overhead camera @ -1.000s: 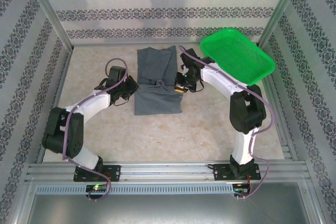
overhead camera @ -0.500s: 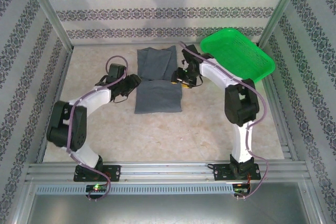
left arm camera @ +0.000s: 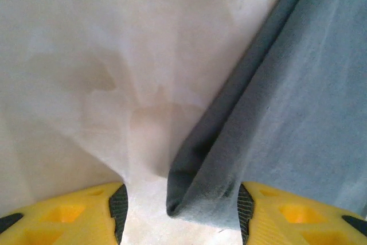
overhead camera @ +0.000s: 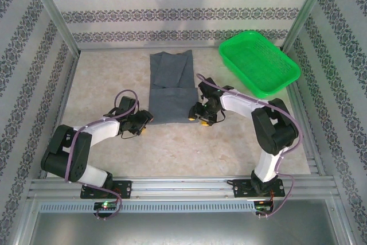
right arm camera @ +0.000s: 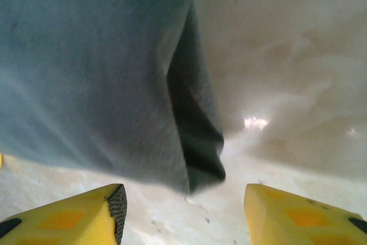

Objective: Fold and stack the t-shirts

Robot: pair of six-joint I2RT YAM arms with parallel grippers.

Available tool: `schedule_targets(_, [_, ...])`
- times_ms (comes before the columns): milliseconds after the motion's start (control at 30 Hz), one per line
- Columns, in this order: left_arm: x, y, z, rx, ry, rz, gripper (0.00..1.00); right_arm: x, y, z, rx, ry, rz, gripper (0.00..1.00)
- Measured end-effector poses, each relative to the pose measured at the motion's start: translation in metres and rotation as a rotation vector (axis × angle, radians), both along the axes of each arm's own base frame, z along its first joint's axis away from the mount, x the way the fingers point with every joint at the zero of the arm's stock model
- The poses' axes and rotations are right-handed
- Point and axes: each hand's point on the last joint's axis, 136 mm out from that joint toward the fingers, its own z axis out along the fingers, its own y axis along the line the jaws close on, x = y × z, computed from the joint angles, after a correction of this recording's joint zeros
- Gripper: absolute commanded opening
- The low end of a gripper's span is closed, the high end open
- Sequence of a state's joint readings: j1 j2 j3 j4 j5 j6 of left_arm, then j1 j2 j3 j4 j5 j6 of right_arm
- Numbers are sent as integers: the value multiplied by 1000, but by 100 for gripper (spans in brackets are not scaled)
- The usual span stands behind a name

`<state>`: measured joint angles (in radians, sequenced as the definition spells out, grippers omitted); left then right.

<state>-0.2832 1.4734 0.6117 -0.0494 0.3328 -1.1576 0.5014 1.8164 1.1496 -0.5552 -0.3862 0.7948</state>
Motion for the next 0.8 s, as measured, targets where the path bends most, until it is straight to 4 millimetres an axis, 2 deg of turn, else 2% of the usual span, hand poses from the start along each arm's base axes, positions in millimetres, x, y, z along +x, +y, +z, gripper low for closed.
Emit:
schedule_targets(133, [1, 0, -8, -15, 34, 27, 36, 7, 7, -15, 19, 21, -32, 46])
schedule_targets(200, [4, -2, -12, -19, 47, 31, 27, 7, 7, -19, 19, 40, -45, 38])
schedule_targets(333, [11, -5, -11, -36, 51, 40, 1, 25, 15, -19, 40, 17, -62, 9])
schedule_targets(367, [19, -8, -6, -40, 19, 33, 0, 29, 17, -19, 44, 13, -66, 2])
schedule_targets(433, [32, -12, 1, -39, -29, 28, 0, 32, 18, -17, 45, 1, -67, 0])
schedule_targets(500, [34, -11, 10, -30, -68, 29, 0, 34, 17, -15, 42, -14, -61, 0])
schedule_targets(567, [28, -6, 21, -23, -112, 33, 0, 32, 16, -12, 35, -21, -58, 0])
schedule_targets(667, [7, 1, 35, -25, -171, 29, 0, 18, 14, -4, 32, -42, -34, 0])
schedule_targets(800, [-38, 1, 39, -20, -191, -32, 0, -30, 14, 3, 28, -38, 41, 0])
